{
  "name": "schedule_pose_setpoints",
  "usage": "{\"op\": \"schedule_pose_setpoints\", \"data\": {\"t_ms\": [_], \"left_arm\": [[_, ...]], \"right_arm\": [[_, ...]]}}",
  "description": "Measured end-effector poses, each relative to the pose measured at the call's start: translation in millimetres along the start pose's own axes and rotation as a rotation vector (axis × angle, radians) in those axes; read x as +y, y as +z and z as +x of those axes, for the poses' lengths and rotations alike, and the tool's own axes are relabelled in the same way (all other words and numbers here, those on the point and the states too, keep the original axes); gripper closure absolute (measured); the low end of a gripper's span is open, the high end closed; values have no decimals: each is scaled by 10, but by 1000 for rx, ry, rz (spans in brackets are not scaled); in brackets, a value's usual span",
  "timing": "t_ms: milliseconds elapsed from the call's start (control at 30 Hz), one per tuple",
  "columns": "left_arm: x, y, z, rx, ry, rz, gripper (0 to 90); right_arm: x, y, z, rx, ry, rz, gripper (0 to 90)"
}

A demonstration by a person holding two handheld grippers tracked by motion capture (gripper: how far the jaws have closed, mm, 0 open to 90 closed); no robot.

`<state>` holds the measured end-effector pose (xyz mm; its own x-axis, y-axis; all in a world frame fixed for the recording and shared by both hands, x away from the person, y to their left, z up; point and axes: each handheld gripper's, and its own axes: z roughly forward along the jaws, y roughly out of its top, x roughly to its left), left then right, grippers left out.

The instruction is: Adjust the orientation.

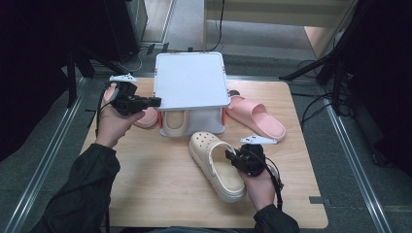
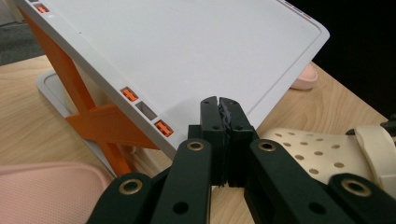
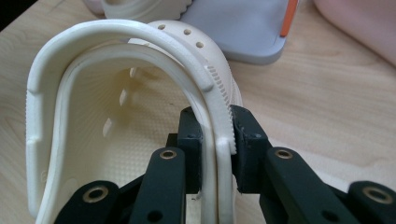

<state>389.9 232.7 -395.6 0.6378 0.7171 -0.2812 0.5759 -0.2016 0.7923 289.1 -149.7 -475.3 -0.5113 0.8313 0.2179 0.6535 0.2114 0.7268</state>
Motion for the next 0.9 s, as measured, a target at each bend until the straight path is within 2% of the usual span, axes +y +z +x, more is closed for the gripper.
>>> {"op": "schedule_pose_setpoints", "data": {"t_ms": [100,300,533,700,900], "left_arm": [[-2,4,-5,0,0,-4,892],[-15,4,11,-11,-2,-12,892],[-16,3,11,-12,-1,-12,892],[-21,4,17,-17,-5,-16,891],[-18,-2,19,-18,-14,-11,892]], "right_arm": [[62,12,-13,0,-2,-5,772],[349,56,-88,-31,0,-33,771],[637,248,-158,-65,11,-35,770],[734,452,-178,-86,37,-31,769],[750,679,-110,-118,33,-14,764]]}}
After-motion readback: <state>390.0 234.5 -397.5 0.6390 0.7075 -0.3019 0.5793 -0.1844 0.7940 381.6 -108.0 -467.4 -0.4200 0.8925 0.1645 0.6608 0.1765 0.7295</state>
